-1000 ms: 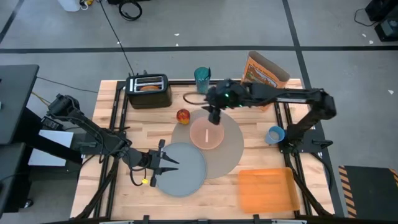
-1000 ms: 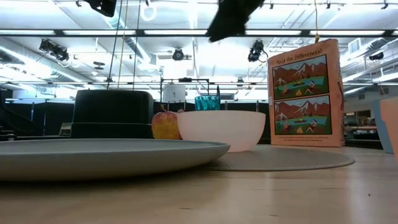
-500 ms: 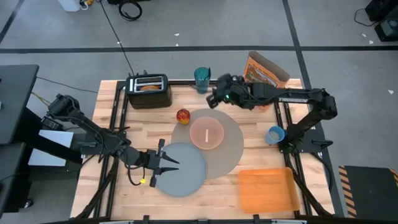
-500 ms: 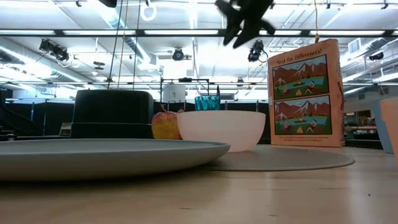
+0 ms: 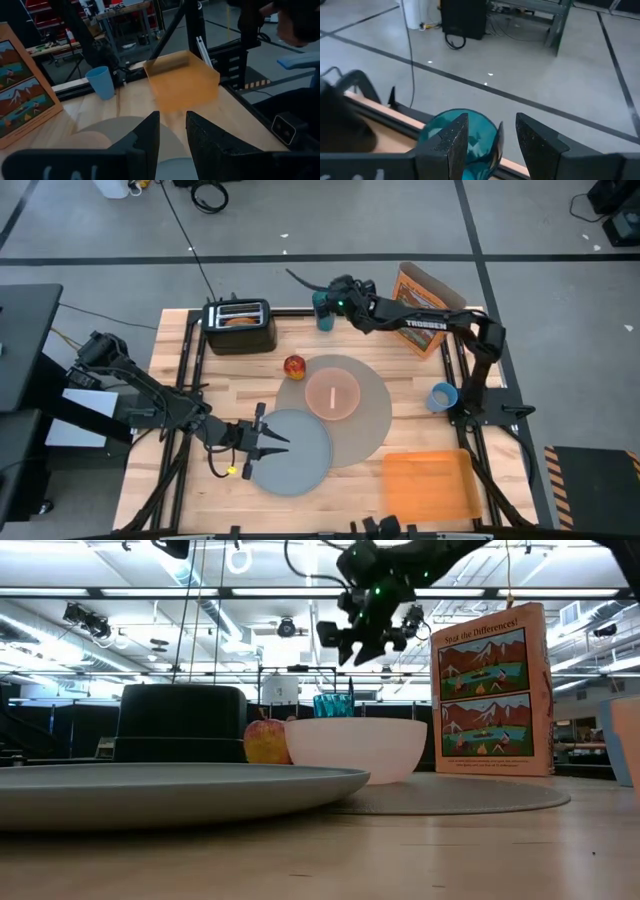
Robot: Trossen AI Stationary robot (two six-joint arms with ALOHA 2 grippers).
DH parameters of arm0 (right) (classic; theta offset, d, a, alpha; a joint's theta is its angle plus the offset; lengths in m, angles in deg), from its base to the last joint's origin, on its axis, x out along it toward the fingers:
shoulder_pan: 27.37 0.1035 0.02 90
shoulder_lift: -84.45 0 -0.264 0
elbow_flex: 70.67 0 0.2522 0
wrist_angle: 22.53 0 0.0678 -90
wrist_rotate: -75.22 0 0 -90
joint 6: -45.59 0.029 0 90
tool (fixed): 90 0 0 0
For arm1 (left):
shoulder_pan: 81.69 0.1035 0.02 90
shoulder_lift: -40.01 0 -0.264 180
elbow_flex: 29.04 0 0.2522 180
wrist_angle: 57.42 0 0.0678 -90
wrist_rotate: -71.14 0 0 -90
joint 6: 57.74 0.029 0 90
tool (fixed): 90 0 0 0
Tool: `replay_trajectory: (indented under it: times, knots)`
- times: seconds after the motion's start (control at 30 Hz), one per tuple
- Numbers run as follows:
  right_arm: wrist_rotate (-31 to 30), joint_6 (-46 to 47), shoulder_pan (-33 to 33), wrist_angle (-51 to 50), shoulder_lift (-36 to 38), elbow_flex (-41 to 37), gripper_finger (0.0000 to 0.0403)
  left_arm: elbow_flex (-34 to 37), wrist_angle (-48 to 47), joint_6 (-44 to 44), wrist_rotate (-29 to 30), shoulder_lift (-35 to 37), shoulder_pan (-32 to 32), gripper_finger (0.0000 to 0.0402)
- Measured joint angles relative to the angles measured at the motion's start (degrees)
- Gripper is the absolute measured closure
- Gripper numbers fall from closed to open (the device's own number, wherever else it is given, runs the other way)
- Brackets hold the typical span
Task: Arrange a breakfast setting
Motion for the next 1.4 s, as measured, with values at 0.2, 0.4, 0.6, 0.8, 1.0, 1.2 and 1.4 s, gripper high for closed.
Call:
replay_trajectory:
  times: [0.2,0.4,0.6,0.8,1.0,1.2,1.4]
  knots:
    - [1.4,0.2,-3.1,0.5,-2.5,0.0,0.0231,0.0,-0.4,0.1,0.0,0.0,0.0,0.0299]
    - [3.7,0.3,-5.0,2.1,-3.7,0.0,0.0231,0.0,-0.3,0.5,0.0,0.0,0.0,0.0299]
    - [6.6,-0.2,-5.7,3.3,-5.3,0.0,0.0242,0.0,-0.3,0.6,0.0,0.0,0.3,0.0299]
    - [6.1,-0.3,-5.7,4.3,-6.2,0.0,0.0271,0.0,-0.3,0.3,0.0,0.0,0.7,0.0299]
    - [5.4,-0.3,-5.7,4.4,-6.2,0.0,0.0308,0.0,-0.3,0.3,0.0,0.0,0.7,0.0299]
    - [5.2,-0.3,-5.6,4.7,-6.1,0.0,0.0342,0.0,-0.3,0.3,0.0,0.0,0.7,0.0299]
    - [5.2,-1.0,-5.6,5.0,-6.2,0.0,0.0364,0.0,-0.3,0.3,0.0,0.0,0.7,0.0299]
